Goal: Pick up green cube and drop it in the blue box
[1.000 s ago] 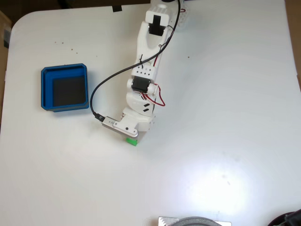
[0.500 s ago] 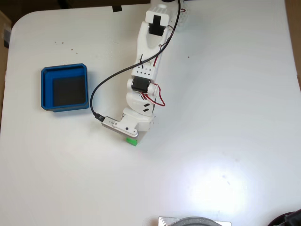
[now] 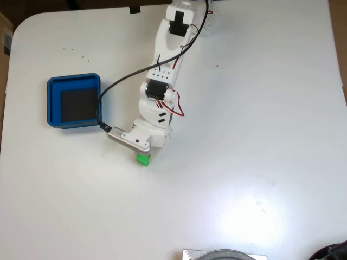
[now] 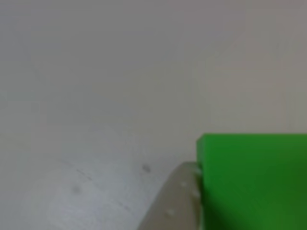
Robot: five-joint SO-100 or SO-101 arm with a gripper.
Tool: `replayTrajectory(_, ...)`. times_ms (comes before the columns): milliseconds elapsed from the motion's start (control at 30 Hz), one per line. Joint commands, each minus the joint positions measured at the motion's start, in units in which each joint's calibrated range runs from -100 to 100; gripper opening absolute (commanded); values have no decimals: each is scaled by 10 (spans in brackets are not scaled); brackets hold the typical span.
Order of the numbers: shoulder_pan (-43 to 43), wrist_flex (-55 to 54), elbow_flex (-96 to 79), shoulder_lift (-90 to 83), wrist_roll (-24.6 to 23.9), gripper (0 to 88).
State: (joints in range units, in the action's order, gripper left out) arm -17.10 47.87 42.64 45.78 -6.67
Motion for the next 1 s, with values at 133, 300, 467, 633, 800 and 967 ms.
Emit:
replayTrajectory(133,-8,79,-22,-156,0,28)
replayTrajectory(300,-8,129,-55,-232,0,28)
replayTrajectory(467,-6,169,-92,-305,0,28)
replayTrajectory(633,-8,191,-126,-374,0,29)
replayTrajectory(800,-8,208,-162,-450,0,29)
replayTrajectory(967,-8,243,-196,-523,0,29)
